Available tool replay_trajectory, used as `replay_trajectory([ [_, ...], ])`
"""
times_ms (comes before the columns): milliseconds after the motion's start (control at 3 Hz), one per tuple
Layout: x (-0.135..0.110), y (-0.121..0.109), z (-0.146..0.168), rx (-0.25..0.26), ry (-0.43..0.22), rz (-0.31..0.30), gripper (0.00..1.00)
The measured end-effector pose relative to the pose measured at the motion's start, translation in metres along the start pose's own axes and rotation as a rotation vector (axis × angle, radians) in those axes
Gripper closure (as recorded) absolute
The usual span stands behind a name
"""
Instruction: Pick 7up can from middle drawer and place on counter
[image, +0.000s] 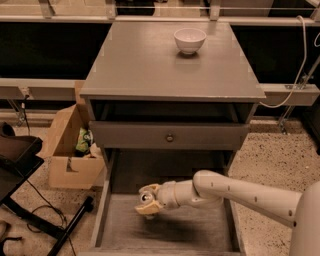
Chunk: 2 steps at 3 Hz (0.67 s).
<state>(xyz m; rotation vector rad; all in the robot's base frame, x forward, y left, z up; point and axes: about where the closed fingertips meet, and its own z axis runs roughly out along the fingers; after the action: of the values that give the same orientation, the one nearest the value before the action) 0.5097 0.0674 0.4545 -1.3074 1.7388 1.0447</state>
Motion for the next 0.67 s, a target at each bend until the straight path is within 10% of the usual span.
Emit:
replay_trajectory([
  [667, -0.151, 0.039, -0.016, -0.058, 0.089, 0.081, 1.0],
])
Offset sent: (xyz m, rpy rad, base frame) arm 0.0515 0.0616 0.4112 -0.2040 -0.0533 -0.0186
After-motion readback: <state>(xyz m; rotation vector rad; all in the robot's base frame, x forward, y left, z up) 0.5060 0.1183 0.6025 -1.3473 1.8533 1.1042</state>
